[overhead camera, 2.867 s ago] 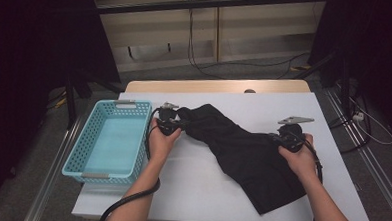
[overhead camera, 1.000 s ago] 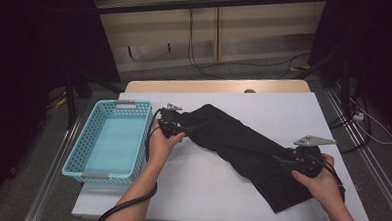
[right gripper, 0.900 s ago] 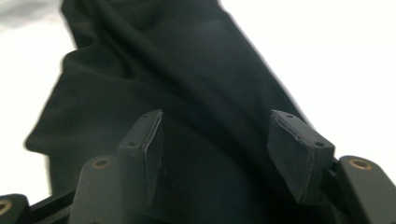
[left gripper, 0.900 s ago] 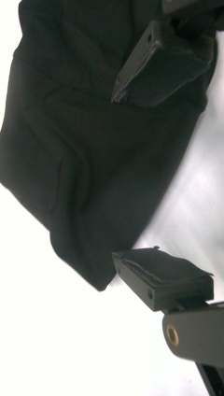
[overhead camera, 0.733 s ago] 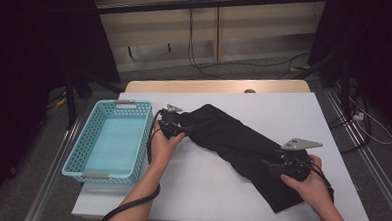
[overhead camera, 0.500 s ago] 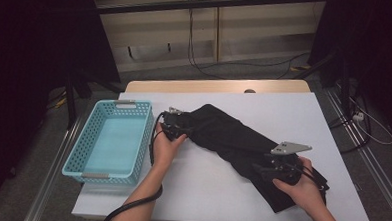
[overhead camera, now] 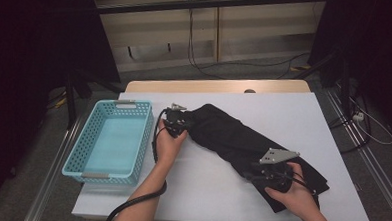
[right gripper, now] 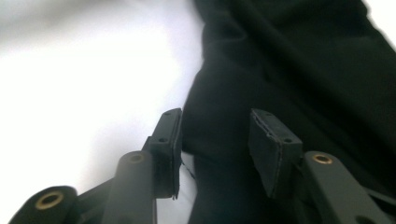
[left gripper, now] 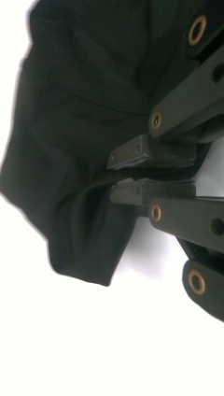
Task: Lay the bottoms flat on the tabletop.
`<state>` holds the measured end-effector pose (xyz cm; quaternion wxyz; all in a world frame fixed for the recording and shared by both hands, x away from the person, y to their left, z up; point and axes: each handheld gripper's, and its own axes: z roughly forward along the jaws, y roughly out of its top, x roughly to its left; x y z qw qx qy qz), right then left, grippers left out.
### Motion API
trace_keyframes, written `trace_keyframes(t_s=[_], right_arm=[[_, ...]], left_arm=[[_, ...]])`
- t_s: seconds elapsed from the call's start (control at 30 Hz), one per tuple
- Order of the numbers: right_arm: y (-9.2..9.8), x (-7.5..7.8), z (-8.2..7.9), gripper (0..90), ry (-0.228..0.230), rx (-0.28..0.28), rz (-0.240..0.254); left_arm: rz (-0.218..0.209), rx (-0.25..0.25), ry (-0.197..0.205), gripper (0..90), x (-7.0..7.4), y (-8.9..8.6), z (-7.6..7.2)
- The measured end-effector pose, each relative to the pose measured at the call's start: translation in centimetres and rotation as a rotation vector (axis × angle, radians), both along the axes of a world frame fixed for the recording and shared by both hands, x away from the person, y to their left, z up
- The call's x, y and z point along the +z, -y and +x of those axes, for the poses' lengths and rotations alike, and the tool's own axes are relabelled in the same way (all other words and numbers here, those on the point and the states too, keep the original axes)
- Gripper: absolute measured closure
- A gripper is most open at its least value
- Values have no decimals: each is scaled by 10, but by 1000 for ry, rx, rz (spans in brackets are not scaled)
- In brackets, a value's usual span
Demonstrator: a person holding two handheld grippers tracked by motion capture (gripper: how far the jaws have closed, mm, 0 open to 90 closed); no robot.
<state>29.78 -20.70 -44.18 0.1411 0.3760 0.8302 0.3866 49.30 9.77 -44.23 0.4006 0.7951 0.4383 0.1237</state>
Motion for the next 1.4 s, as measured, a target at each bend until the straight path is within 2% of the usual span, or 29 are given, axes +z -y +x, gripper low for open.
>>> trace_keyframes(t_s=[0.1,0.17,0.3,0.4,0.43,0.47,0.57,0.6,0.7,0.87,0.9,0.93,1.0,1.03,1.1,1.17,1.27,1.4], right_arm=[[-2,0,0,542,3,8,-9],[-3,-1,-1,583,-1,20,-17],[-7,-7,-1,598,-26,53,-50],[-11,-13,-1,595,-21,65,-91],[-12,-15,-1,617,1,66,-102],[-12,-15,-1,639,2,59,-101],[-10,-14,1,817,20,49,-123],[-9,-13,2,845,22,52,-136],[-2,-7,2,863,-17,59,-60],[10,8,-7,862,-49,115,108],[10,10,-9,845,-59,127,132],[10,9,-9,772,-65,134,153],[9,9,-8,564,-57,101,145],[9,8,-6,534,-53,81,133],[12,8,-2,513,-35,44,130],[17,9,3,462,0,-9,102],[29,7,12,464,30,-91,67],[46,1,27,463,42,-184,10]], left_arm=[[-1,6,13,851,9,-4,5],[-2,8,19,853,12,-6,6],[-7,15,33,856,16,-6,6],[-18,15,31,857,18,-5,5],[-22,20,30,857,18,-5,6],[-19,16,28,857,19,-5,6],[-19,14,34,859,22,-6,7],[-20,15,35,859,24,-6,7],[-32,17,50,867,30,-7,7],[-52,28,60,869,40,-13,8],[-50,30,55,869,39,-13,9],[-47,33,52,868,37,-13,9],[-33,31,37,867,33,-13,9],[-31,34,31,867,30,-13,9],[-29,39,28,865,25,-13,9],[-24,35,28,864,22,-14,10],[-27,31,20,864,20,-14,10],[-24,13,27,863,20,-12,10]])
